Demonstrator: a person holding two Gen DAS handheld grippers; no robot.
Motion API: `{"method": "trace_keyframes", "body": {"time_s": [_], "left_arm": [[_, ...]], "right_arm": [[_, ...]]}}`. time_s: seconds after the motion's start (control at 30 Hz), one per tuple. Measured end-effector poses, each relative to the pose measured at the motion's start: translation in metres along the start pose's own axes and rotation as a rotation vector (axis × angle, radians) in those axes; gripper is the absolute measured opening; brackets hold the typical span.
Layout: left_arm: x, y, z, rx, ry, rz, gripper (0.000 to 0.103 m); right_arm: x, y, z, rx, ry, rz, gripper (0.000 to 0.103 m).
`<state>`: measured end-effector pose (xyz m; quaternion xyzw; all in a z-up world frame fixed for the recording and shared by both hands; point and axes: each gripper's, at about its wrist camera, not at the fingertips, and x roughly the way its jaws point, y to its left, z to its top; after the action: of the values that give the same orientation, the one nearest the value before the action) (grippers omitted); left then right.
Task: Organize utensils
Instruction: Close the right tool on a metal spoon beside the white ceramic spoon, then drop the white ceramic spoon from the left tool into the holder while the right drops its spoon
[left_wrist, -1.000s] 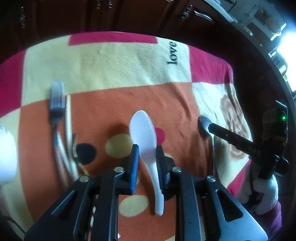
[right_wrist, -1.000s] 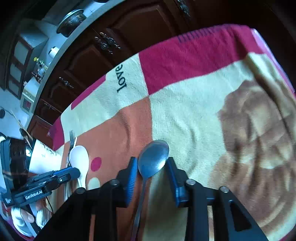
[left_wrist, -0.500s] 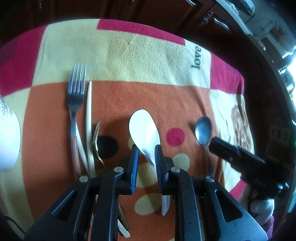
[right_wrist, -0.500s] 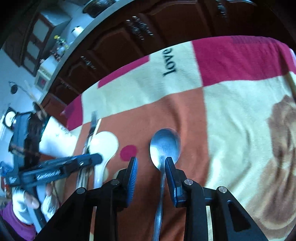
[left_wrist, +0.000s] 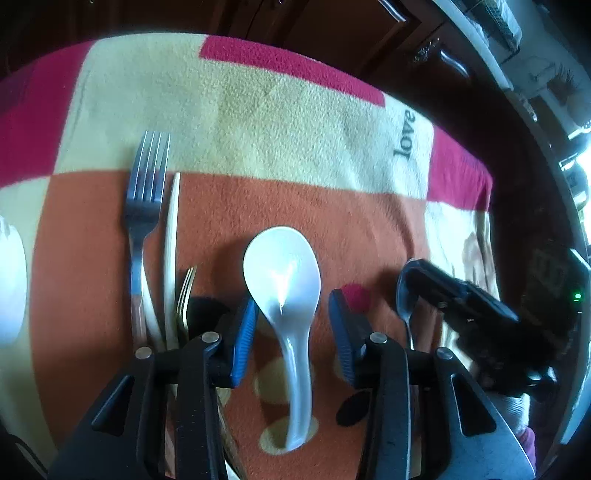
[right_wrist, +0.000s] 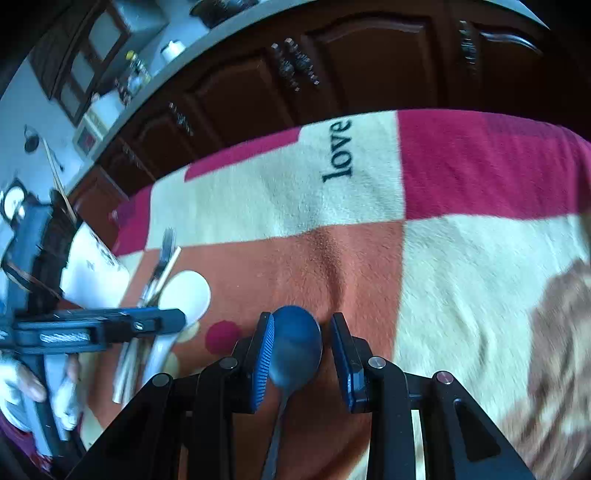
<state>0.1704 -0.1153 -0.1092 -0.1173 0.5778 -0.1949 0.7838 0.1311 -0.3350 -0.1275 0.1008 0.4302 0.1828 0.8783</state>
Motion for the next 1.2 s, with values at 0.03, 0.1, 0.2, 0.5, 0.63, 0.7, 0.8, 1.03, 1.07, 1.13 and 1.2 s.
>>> {"method": "trace_keyframes", "body": {"time_s": [0.03,0.1,0.2,0.5,0.63,0.7,0.8,1.03,1.07,1.13,1.2], "left_arm": [[0.0,0.0,0.002,-0.004,-0.004,-0.002,0.039],[0.002,0.0,0.005,-0.008,-0.01,-0.004,0.039],[0.004,-0.001,0.008,-0.002,-0.017,-0.004,0.024],[-0.003,-0.012,0.001,0.073,-0.04,-0.008,0.003],[-0.023,-0.014,-0.009,0.075,-0.058,-0.053,0.003],[-0.039,-0.015,-0.015,0.079,-0.085,-0.079,0.003],[-0.063,-0.018,-0.021,0.082,-0.123,-0.114,0.003],[-0.136,-0.013,-0.034,0.1,-0.227,-0.156,0.003],[-0.15,-0.01,-0.035,0.101,-0.245,-0.159,0.003],[-0.169,-0.002,-0.036,0.104,-0.27,-0.155,0.003],[-0.191,0.009,-0.037,0.102,-0.303,-0.144,0.003]], "right_arm": [[0.001,0.0,0.001,-0.015,-0.011,0.016,0.029],[0.002,0.0,0.002,-0.02,-0.003,0.04,0.029],[0.003,-0.002,-0.001,-0.01,0.005,0.072,0.013],[-0.027,-0.003,-0.015,0.045,-0.034,0.099,0.002],[-0.06,0.005,-0.017,0.053,-0.117,0.091,0.001],[-0.076,0.013,-0.015,0.046,-0.159,0.084,0.002],[-0.099,0.03,-0.01,0.011,-0.215,0.061,0.002],[-0.13,0.075,0.01,-0.041,-0.302,0.081,0.002],[-0.132,0.081,0.013,-0.049,-0.31,0.089,0.002],[-0.135,0.102,0.024,-0.076,-0.33,0.107,0.002],[-0.134,0.122,0.032,-0.098,-0.341,0.127,0.002]]}}
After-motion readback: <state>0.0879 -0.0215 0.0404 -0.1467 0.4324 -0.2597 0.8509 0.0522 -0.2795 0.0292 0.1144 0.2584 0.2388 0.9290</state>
